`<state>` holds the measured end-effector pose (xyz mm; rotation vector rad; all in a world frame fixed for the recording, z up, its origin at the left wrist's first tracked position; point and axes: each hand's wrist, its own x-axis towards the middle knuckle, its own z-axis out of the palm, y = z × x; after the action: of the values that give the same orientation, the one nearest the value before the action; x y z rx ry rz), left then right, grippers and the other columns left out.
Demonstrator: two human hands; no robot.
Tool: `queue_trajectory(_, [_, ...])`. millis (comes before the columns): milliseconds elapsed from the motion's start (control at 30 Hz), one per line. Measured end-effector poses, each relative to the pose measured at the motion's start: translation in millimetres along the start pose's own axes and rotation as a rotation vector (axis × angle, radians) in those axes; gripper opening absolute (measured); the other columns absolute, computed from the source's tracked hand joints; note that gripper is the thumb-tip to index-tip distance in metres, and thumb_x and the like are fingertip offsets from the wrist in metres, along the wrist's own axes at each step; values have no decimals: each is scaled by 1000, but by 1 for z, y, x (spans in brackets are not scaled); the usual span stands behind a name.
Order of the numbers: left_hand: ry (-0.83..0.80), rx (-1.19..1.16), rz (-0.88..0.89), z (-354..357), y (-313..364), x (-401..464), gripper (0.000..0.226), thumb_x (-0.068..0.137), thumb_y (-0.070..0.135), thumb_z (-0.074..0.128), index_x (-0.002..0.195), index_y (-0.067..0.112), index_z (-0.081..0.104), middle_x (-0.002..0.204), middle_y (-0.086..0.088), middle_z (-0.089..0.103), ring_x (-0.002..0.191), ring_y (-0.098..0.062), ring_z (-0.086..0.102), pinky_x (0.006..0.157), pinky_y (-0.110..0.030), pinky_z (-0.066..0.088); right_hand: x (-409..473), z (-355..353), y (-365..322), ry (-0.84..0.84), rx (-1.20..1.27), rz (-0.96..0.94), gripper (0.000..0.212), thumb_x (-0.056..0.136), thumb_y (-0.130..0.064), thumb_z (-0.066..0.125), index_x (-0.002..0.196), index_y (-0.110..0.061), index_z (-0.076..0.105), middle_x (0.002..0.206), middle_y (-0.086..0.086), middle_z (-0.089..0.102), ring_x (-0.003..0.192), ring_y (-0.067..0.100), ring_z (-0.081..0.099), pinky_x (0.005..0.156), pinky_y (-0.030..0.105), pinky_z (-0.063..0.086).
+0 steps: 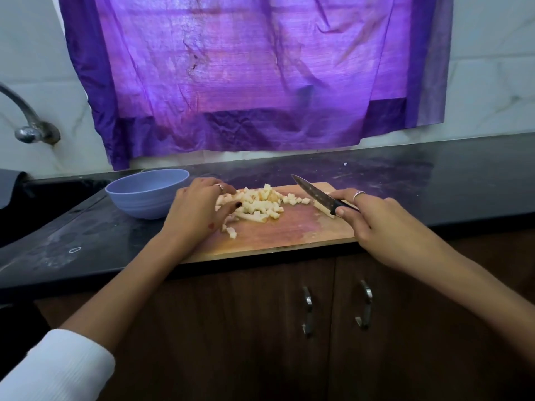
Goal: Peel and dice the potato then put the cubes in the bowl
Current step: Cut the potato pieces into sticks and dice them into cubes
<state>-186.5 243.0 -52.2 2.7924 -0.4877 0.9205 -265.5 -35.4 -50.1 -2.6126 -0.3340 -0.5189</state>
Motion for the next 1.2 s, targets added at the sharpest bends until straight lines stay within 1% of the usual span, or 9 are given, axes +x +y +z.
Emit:
queue_trajectory(133, [-162, 15, 161, 3, 20, -1, 31, 89, 55, 45, 114, 44, 61, 123, 16, 62, 112, -12, 59, 84, -37, 52, 1, 2, -3, 7, 15, -15, 29, 102, -32, 38, 128, -39, 47, 66, 2, 47, 52, 15, 42, 46, 25, 24])
queue_trajectory(200, [-160, 64, 213, 5, 30, 0, 31, 94, 49, 46, 119, 39, 61, 127, 15, 60, 113, -12, 58, 82, -24, 44, 0, 1, -2, 9, 24, -28, 28, 101, -32, 38, 127, -40, 47, 67, 3, 50, 53, 16, 45, 46, 26, 24])
queue_trajectory(267, [-140, 81, 243, 5, 38, 1, 30, 97, 36, 49, 120, 28, 65, 127, 9, 60, 112, -14, 57, 74, -21, 35, -2, 0, 0, 15, 38, -32, 28, 101, -31, 39, 126, -40, 48, 68, 4, 51, 54, 17, 45, 46, 26, 25])
queue_trajectory(433, [-200, 169, 254, 4, 40, 6, 30, 98, 36, 47, 111, 21, 69, 119, 4, 61, 105, -19, 58, 66, -27, 35, -9, 0, 7, -5, 27, -18, 32, 102, -32, 38, 133, -36, 46, 67, 2, 44, 54, 17, 42, 46, 26, 24])
queue_trajectory(500, [-236, 226, 287, 3, 38, 9, 32, 99, 39, 43, 110, 21, 68, 117, 3, 60, 100, -24, 60, 69, -31, 43, -11, 0, 10, -10, 35, -20, 33, 102, -32, 37, 133, -36, 46, 67, 1, 42, 54, 16, 41, 46, 25, 23])
queue_trajectory(567, [-261, 297, 350, 3, 36, 12, 34, 100, 39, 39, 114, 22, 65, 117, 0, 60, 96, -28, 61, 72, -38, 48, -13, 0, 13, -11, 34, -24, 34, 102, -32, 37, 134, -36, 45, 67, 1, 42, 54, 16, 42, 46, 23, 22])
queue_trajectory(767, [-334, 428, 477, 4, 37, 26, 32, 103, 31, 33, 119, 14, 54, 115, -8, 62, 95, -33, 62, 72, -40, 45, -16, 2, 18, 5, 56, -24, 34, 102, -31, 38, 135, -36, 45, 64, -5, 39, 54, 12, 35, 46, 19, 21])
queue_trajectory(1033, [-353, 393, 550, 7, 34, 32, 24, 101, 19, 36, 121, 18, 49, 100, -9, 57, 78, -33, 58, 59, -38, 39, -16, 4, 24, -9, 59, -36, 34, 102, -30, 38, 133, -34, 48, 61, -5, 39, 51, 13, 40, 45, 21, 24])
queue_trajectory(1200, [-331, 259, 594, 10, 19, 30, 22, 98, 18, 42, 115, 19, 56, 99, -5, 54, 73, -28, 56, 61, -43, 48, -13, 2, 30, -14, 69, -46, 32, 101, -30, 38, 131, -36, 49, 62, -5, 42, 55, 16, 41, 47, 22, 25])
